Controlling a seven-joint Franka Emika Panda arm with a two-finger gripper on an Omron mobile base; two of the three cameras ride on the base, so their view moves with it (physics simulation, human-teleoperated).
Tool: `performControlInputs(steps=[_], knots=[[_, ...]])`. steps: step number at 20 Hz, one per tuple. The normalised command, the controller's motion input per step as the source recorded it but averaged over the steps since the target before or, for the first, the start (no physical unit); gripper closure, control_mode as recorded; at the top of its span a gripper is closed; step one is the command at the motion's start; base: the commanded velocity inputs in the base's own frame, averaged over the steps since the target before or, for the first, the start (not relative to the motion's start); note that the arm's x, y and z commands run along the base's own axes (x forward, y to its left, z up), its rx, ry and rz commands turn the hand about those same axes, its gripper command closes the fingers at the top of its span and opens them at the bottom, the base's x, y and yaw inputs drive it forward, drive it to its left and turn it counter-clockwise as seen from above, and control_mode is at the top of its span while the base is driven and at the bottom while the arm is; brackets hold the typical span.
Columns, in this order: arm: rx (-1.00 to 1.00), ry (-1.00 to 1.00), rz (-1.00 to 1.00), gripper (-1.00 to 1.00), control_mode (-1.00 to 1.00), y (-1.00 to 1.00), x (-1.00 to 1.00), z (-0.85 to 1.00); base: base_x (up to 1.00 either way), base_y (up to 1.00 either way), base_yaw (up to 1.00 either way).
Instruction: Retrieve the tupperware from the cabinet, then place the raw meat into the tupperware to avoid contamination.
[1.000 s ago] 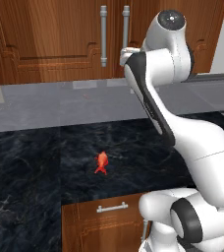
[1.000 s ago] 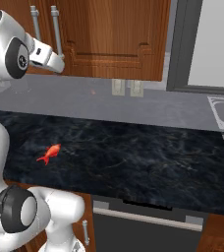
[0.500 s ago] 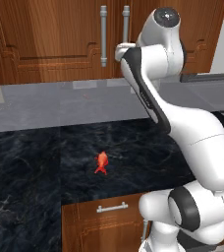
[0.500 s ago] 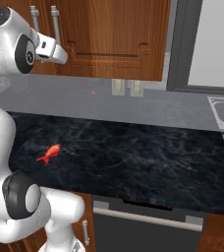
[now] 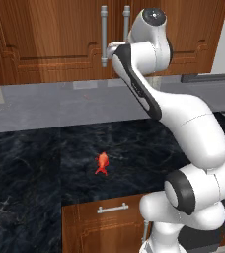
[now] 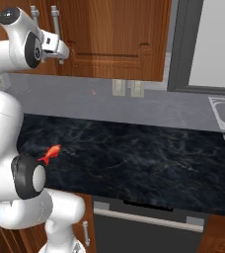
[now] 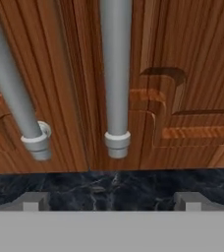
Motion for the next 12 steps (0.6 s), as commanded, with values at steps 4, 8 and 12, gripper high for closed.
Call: performControlInputs(steps=[4,8,12], knots=[[0.00,0.00,0.00,-1.00,-1.00,-0.04,0.37,0.00,0.00,0.00,0.00],[0.00,0.00,-0.03,-1.00,-1.00,-0.10,0.28,0.00,0.00,0.00,0.00],[0.00,0.00,-0.05,-1.00,-1.00,-0.10,0.25,0.00,0.00,0.00,0.00]])
